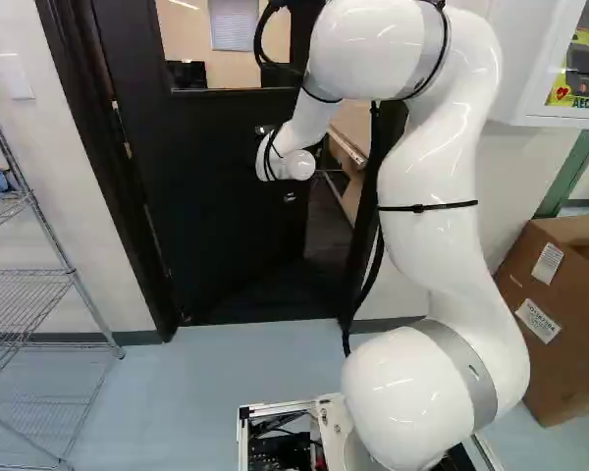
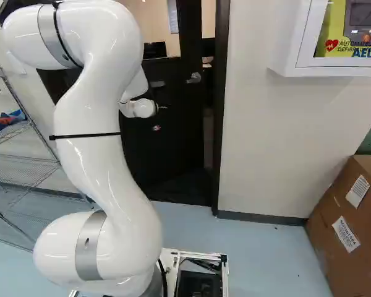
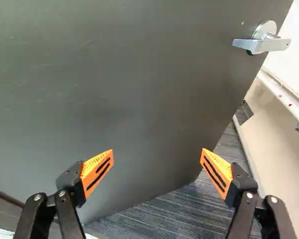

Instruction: Open the door and move inside

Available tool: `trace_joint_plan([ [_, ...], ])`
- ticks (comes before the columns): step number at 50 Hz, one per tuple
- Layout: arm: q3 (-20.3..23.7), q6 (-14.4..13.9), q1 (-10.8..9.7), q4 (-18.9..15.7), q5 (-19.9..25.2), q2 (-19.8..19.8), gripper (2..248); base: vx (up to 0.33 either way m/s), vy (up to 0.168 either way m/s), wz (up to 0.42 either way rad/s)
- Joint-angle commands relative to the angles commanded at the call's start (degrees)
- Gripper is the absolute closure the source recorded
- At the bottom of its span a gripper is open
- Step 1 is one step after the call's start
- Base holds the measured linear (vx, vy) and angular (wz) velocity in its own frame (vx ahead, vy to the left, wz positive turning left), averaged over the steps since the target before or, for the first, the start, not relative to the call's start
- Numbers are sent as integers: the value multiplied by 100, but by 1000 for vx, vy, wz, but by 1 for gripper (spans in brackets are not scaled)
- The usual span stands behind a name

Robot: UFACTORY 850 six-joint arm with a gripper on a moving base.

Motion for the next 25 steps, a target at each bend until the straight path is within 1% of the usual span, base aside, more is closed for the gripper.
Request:
trace_joint_plan([
  [25,853,0,-21,0,170,685,3,0,0,0],
])
